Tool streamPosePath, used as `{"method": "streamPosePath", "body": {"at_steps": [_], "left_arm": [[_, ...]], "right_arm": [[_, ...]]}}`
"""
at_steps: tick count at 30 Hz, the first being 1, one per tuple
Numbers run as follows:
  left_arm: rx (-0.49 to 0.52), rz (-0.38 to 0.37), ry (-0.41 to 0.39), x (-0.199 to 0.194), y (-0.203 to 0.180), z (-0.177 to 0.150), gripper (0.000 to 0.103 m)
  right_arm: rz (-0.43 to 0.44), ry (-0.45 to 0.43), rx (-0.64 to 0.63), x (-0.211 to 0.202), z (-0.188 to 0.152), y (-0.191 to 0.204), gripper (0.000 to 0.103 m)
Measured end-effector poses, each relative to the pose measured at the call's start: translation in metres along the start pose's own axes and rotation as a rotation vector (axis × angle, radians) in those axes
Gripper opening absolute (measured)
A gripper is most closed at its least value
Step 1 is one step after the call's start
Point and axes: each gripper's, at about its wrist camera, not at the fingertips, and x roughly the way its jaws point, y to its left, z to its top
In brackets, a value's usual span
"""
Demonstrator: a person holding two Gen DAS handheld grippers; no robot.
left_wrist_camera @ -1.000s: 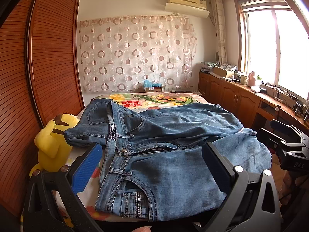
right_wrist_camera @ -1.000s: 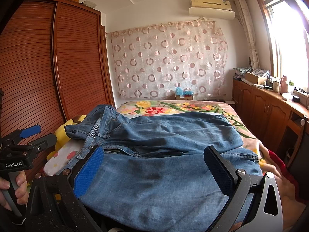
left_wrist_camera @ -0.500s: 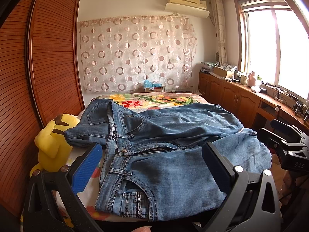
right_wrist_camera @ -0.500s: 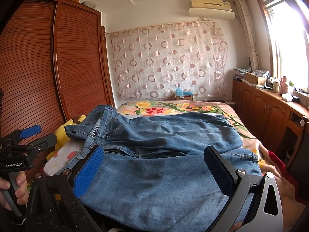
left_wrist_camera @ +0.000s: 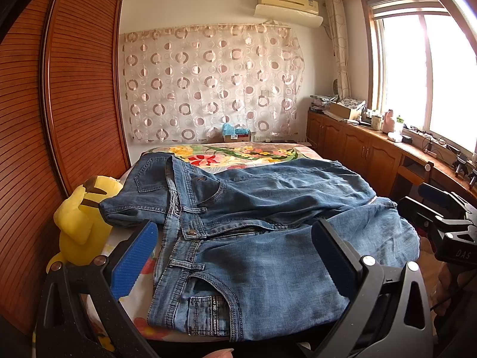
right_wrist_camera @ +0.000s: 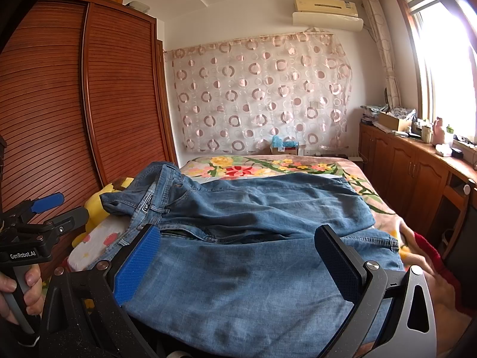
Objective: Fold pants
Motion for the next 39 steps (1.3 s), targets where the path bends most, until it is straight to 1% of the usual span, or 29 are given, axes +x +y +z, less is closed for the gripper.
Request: {"method": "streamPosePath", "body": {"at_steps": [4, 9, 17, 22, 28, 33, 39], "left_arm": [[0.0, -0.002, 0.002, 0.0, 0.0, 0.0, 0.103], [-0.012, -0.013, 0.034, 0.005, 0.006, 0.001, 0.103], [-0.04, 0.006, 0.083, 0.027, 0.025, -0.018, 0.103], [-0.041, 0.01, 0.109, 0.036, 0.034, -0.026, 0.103], [-0.051, 0.028, 0.157, 0.049, 0.05, -0.041, 0.103], [-0.057, 0.024, 0.189, 0.058, 0.063, -0.055, 0.103], [-0.088, 0.037, 0.25, 0.065, 0.09, -0.078, 0.103]], "right_arm": [[0.001, 0.001, -0.002, 0.001, 0.0, 0.0, 0.103], [-0.001, 0.013, -0.003, 0.003, 0.0, -0.006, 0.103], [-0.042, 0.042, -0.023, 0.009, -0.002, -0.014, 0.103], [-0.052, 0.069, -0.036, 0.014, -0.004, -0.015, 0.103], [-0.065, 0.137, -0.051, 0.028, -0.007, -0.017, 0.099], [-0.065, 0.2, -0.049, 0.036, -0.008, -0.024, 0.097], [-0.08, 0.285, -0.052, 0.044, -0.011, -0.027, 0.096]]}}
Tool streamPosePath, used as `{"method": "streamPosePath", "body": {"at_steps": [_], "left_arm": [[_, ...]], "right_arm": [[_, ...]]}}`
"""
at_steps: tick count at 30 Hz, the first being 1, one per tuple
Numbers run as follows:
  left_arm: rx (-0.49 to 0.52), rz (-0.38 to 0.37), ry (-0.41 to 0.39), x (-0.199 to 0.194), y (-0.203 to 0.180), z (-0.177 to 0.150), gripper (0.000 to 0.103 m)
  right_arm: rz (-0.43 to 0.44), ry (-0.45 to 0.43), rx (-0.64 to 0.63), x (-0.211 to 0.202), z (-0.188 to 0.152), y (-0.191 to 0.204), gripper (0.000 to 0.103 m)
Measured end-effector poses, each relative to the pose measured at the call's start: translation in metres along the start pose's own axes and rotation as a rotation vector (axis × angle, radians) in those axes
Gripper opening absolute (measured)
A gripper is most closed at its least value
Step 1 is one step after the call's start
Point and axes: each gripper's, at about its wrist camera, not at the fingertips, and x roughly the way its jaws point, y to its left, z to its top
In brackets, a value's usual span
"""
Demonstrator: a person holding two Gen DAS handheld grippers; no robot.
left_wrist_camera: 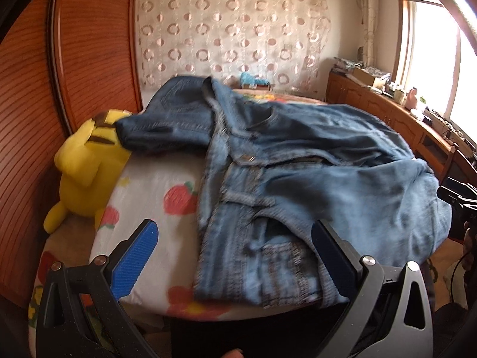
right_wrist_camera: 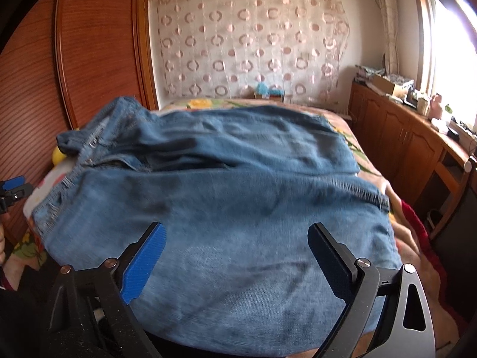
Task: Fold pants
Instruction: 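Lower the left gripper onto the jeans waistband and close on it, then close the right gripper on the jeans leg while the left gripper holds the waistband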
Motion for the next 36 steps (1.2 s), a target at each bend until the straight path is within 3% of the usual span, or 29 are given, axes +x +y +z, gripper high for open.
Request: {"method": "streamPosePath", "body": {"at_steps": [3, 8, 11, 13, 16, 24, 29, 31, 36], "left_arm": [[-0.024, 0.002, 0.025, 0.005, 0.013, -0.008, 0.103], [-0.04, -0.021, 0.058, 0.009, 0.024, -0.018, 0.092], [-0.043, -0.045, 0.085, 0.01, 0.026, -0.024, 0.079], [-0.047, -0.058, 0.105, 0.012, 0.027, -0.03, 0.064], [-0.059, -0.09, 0.133, 0.014, 0.029, -0.037, 0.058], [-0.015, -0.081, 0.134, 0.008, 0.023, -0.041, 0.055], [-0.019, -0.109, 0.129, 0.007, 0.021, -0.04, 0.039], [-0.022, -0.14, 0.132, 0.007, 0.019, -0.039, 0.022], [-0.001, -0.145, 0.067, -0.012, 0.008, -0.027, 0.019]], "right_arm": [[-0.008, 0.034, -0.001, -0.001, 0.004, -0.002, 0.095], [-0.012, 0.07, -0.003, -0.007, 0.014, 0.0, 0.095], [-0.008, 0.074, 0.014, -0.012, 0.015, -0.004, 0.095], [-0.007, 0.079, 0.023, -0.017, 0.017, -0.006, 0.095], [-0.01, 0.083, 0.029, -0.025, 0.019, -0.009, 0.094], [-0.02, 0.066, 0.046, -0.029, 0.005, -0.016, 0.094], [-0.026, 0.077, 0.055, -0.026, 0.001, -0.015, 0.094], [-0.026, 0.079, 0.056, -0.027, 0.001, -0.015, 0.094], [-0.032, 0.077, 0.055, -0.035, 0.004, -0.018, 0.094]]}}
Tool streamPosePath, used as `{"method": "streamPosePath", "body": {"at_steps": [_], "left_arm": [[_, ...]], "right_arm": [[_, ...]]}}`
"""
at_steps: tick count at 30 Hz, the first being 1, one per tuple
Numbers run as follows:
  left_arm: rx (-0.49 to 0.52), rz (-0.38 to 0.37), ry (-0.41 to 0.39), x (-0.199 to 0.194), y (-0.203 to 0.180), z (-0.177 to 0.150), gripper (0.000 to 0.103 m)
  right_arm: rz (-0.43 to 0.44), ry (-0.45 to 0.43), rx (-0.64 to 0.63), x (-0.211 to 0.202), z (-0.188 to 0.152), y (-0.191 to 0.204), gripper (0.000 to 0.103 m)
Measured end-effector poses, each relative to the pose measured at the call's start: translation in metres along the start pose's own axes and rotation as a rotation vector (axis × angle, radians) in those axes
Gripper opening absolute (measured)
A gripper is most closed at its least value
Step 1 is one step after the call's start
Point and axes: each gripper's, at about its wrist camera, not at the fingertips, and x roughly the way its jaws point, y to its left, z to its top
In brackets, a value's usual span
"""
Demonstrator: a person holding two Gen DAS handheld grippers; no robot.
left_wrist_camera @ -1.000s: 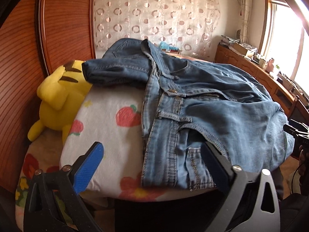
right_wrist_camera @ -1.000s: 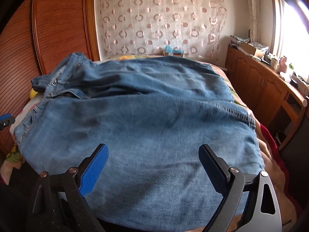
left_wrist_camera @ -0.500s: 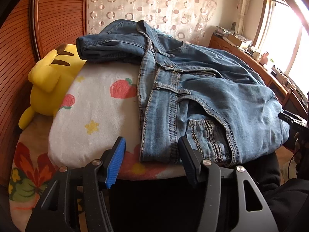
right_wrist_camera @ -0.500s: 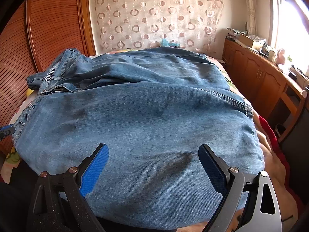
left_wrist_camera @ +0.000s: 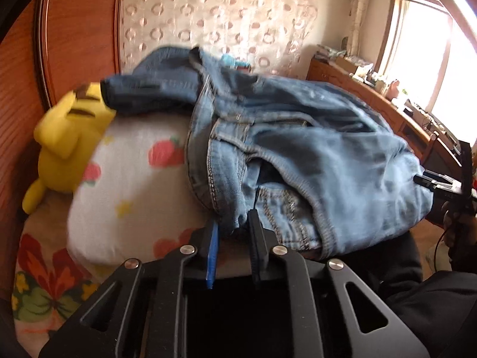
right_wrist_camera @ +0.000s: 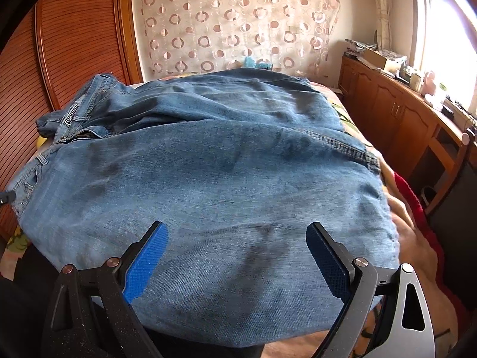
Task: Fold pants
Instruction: 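Close the right gripper on the jeans leg while the left gripper holds the waistband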
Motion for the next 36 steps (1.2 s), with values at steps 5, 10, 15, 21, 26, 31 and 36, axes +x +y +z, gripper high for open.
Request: {"method": "streamPosePath", "body": {"at_steps": [5, 10, 15, 21, 26, 31, 36], "left_arm": [[0.03, -0.02, -0.069, -0.018, -0.011, 0.021, 0.018], [0.067, -0.032, -0.115, -0.021, -0.021, 0.047, 0.017], [0.082, -0.029, -0.122, -0.012, -0.028, 0.055, 0.017], [0.083, -0.014, -0.113, -0.004, -0.034, 0.059, 0.017], [0.086, -0.01, -0.112, -0.004, -0.036, 0.061, 0.017], [0.088, -0.01, -0.109, -0.003, -0.037, 0.062, 0.017], [0.081, -0.011, -0.107, -0.002, -0.039, 0.063, 0.017]], "right_arm": [[0.004, -0.005, 0.014, -0.012, 0.0, -0.015, 0.09], [-0.036, -0.022, 0.057, -0.034, -0.015, -0.043, 0.087], [-0.089, -0.021, 0.151, -0.044, -0.035, -0.079, 0.086], [-0.054, -0.014, 0.249, -0.039, -0.057, -0.102, 0.084], [0.008, 0.002, 0.343, -0.031, -0.067, -0.119, 0.08], [0.076, 0.007, 0.431, -0.024, -0.066, -0.131, 0.079], [0.136, 0.009, 0.491, -0.022, -0.072, -0.146, 0.079]]}}
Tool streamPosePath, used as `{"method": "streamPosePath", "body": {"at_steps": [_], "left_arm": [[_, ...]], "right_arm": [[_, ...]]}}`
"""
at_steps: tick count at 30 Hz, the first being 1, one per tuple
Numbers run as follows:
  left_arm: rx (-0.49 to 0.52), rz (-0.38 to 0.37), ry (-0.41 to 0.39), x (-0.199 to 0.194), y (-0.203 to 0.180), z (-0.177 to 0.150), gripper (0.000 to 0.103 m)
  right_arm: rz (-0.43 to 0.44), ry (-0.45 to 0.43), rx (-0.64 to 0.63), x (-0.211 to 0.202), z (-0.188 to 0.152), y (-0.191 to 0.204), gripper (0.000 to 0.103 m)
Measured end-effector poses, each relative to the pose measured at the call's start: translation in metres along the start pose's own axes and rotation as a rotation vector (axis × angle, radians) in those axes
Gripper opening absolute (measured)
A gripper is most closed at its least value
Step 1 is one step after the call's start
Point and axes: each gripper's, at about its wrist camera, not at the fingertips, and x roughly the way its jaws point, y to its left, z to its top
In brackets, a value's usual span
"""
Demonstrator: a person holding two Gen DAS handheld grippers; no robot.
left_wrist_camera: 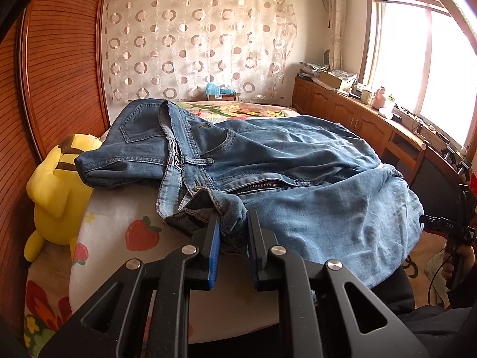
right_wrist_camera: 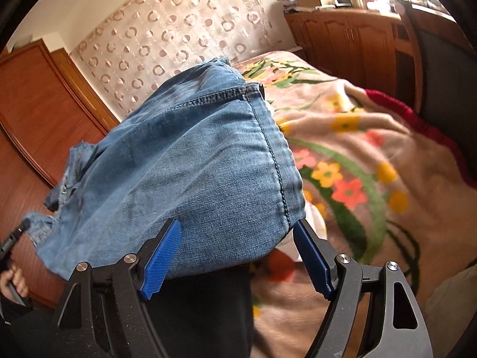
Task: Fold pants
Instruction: 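Close the right gripper on the jeans leg while the left gripper holds the waistband, then lift the jeans with both grippers and flip them over onto the bed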
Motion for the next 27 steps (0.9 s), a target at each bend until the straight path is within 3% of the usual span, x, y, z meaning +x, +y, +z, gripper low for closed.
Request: {"method": "streamPosePath", "body": {"at_steps": [3, 5, 10, 13, 20, 27], "left_arm": [[0.001, 0.0, 0.0, 0.0, 0.0, 0.0, 0.017], [-0.001, 0.001, -0.001, 0.0, 0.0, 0.0, 0.017], [-0.006, 0.015, -0.007, 0.002, 0.001, -0.001, 0.017], [-0.008, 0.011, -0.026, -0.003, 0.002, 0.0, 0.017], [-0.015, 0.007, -0.072, -0.013, 0.003, 0.009, 0.016], [0.024, 0.018, -0.17, -0.024, -0.002, 0.046, 0.015]], "right_arm": [[0.013, 0.002, 0.02, 0.0, 0.001, -0.006, 0.079], [0.028, 0.002, 0.023, -0.004, 0.0, -0.006, 0.072], [-0.005, -0.01, -0.003, -0.011, 0.005, 0.012, 0.028], [-0.049, -0.017, -0.042, -0.015, 0.008, 0.019, 0.008], [-0.068, -0.034, -0.085, -0.015, 0.007, 0.025, 0.001], [-0.083, -0.117, -0.161, -0.033, 0.018, 0.041, 0.001]]}}
